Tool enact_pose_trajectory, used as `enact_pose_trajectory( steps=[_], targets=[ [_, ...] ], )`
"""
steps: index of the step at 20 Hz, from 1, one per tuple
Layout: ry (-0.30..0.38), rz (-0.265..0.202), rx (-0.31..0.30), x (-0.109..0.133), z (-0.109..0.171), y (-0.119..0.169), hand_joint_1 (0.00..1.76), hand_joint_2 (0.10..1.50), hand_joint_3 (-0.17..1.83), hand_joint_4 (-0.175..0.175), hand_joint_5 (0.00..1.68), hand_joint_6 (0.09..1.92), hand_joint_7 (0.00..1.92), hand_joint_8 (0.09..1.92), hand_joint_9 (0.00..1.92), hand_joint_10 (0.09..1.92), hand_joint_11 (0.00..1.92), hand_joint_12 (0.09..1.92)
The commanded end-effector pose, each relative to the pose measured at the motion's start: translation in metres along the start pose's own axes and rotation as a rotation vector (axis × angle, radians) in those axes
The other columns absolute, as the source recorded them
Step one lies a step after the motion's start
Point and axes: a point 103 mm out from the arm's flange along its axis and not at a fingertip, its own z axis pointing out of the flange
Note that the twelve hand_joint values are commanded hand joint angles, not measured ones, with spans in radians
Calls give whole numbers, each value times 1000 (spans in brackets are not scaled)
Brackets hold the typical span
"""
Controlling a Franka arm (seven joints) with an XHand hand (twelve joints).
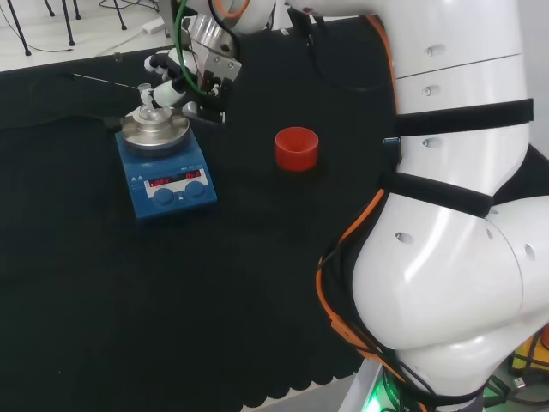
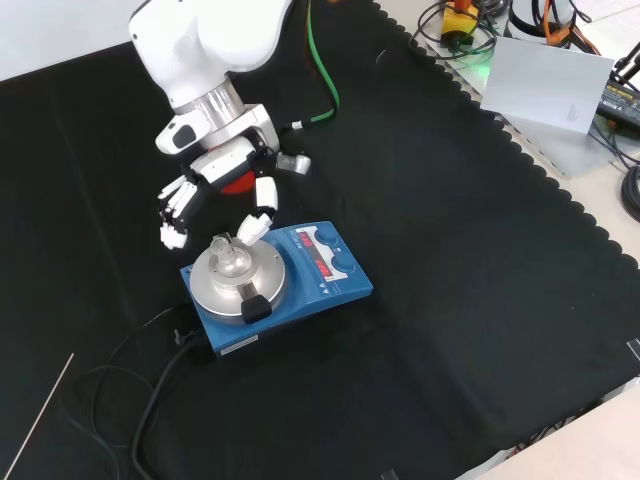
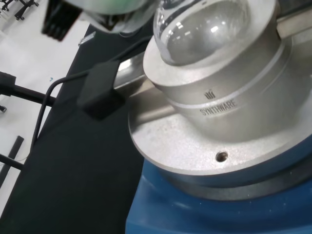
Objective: Place the round-bottom flask on the heater.
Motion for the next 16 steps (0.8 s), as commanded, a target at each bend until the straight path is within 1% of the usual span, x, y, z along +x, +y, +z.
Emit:
enact_pose_trajectory(
  steps=[1, 10, 13, 14, 16],
  targets=[
    [0, 0, -24, 1, -20, -15, 878, 571, 794, -11, 367, 189, 217, 638, 383, 671, 0, 1365],
    [-30, 1, -46, 5, -44, -50, 860, 567, 779, -5, 375, 162, 217, 637, 380, 670, 0, 1378],
    [-33, -2, -51, 9, -50, -60, 857, 568, 777, -5, 376, 159, 218, 637, 380, 670, 0, 1380],
    [-41, -1, -43, 10, -48, -60, 856, 570, 774, -4, 378, 156, 218, 637, 380, 670, 0, 1388],
    [-41, -5, -50, 12, -50, -64, 854, 573, 769, -3, 381, 152, 221, 638, 380, 670, 0, 1399]
  ],
)
